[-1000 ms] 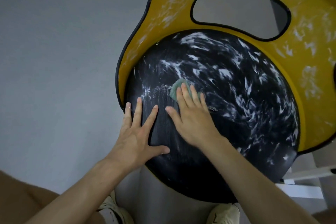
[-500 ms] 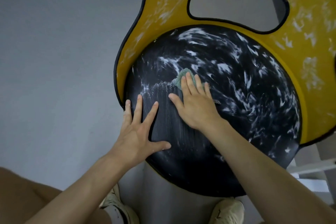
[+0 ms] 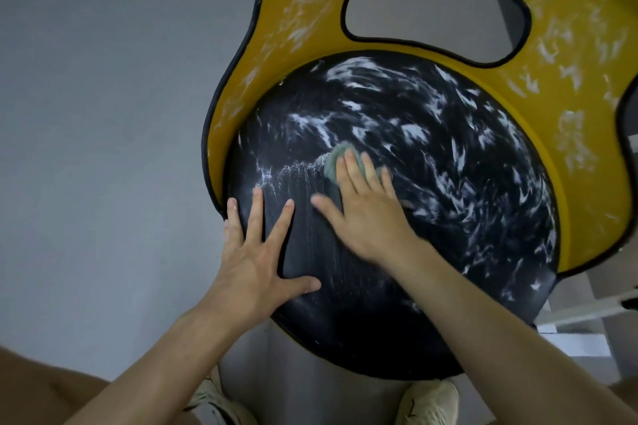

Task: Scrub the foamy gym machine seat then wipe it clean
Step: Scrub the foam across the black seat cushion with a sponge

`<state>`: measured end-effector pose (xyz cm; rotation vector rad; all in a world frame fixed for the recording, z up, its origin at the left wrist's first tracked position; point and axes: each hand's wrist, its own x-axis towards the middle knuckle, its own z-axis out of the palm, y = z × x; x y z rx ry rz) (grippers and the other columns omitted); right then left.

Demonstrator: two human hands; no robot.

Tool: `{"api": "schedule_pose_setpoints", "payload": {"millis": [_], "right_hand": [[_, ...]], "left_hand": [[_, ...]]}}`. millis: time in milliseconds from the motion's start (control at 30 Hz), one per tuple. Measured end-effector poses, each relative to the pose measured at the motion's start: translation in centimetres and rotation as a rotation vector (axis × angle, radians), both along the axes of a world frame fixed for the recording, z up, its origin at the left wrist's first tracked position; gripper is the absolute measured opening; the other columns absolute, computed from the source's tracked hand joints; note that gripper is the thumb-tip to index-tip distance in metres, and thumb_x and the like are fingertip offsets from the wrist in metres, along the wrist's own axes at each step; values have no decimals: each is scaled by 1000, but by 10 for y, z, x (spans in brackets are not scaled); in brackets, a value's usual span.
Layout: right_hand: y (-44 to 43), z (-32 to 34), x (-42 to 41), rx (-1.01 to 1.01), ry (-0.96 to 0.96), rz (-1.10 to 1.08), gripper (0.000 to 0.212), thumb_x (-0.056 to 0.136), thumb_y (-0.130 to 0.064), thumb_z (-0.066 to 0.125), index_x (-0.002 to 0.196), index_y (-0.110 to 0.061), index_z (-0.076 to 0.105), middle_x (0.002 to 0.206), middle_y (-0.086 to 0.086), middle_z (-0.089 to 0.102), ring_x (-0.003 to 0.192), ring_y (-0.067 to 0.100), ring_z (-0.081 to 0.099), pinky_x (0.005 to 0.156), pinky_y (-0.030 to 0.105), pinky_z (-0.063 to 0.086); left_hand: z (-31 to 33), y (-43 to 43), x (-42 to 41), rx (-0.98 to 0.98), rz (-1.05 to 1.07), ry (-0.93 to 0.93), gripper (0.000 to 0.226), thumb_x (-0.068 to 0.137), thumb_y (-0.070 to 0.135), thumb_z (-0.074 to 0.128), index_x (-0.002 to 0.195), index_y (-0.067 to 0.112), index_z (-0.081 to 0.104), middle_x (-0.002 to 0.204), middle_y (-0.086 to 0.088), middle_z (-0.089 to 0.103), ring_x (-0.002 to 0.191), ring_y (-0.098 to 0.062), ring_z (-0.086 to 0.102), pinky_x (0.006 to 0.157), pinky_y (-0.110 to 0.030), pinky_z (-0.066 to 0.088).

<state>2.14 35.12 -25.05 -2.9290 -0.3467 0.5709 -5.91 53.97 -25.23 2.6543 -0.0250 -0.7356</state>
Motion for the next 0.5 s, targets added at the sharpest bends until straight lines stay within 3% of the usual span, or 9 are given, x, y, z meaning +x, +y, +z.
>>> {"api": "schedule_pose_setpoints", "payload": {"millis": [100, 233, 367, 433, 500], "right_hand": [[8, 2, 13, 24, 21, -35, 91, 93, -75, 0, 161, -15, -11, 168, 0, -21, 152, 18, -26, 125, 45, -14], [-13, 3, -73, 64, -23, 59, 92, 95, -78, 0, 161, -15, -9, 169, 0, -17, 152, 17, -26, 126, 46, -7], [-29, 0, -135, 1, -10, 151, 88, 101, -74, 20, 161, -10, 18, 170, 5, 10, 157, 23, 3, 121, 47, 10], [-25, -3, -116, 12, -18, 154, 89, 100, -76, 17, 162, -12, 12, 170, 2, 3, 157, 22, -3, 123, 46, 4], [-12, -3, -69, 27, -35, 136, 92, 96, -79, 6, 162, -17, -6, 168, -1, -15, 154, 18, -21, 126, 45, -7]], "left_hand": [[0, 0, 1, 7, -2, 7, 122, 69, 86, 57, 152, 47, -24, 151, 8, -51, 138, -32, -48, 124, -55, -5], [-1, 0, 1, 12, 1, -2, 122, 68, 88, 54, 151, 47, -25, 150, 7, -53, 137, -33, -49, 124, -54, -5], [-1, -1, 2, 23, -13, 30, 123, 69, 88, 54, 150, 47, -29, 148, 6, -55, 135, -33, -51, 123, -55, -7], [-1, -1, 2, 13, -12, 17, 124, 64, 92, 50, 151, 47, -27, 149, 6, -54, 136, -33, -50, 123, -55, -7], [0, 0, 2, 5, -8, 10, 124, 64, 90, 51, 153, 46, -23, 151, 6, -52, 137, -34, -49, 124, -55, -7]]}}
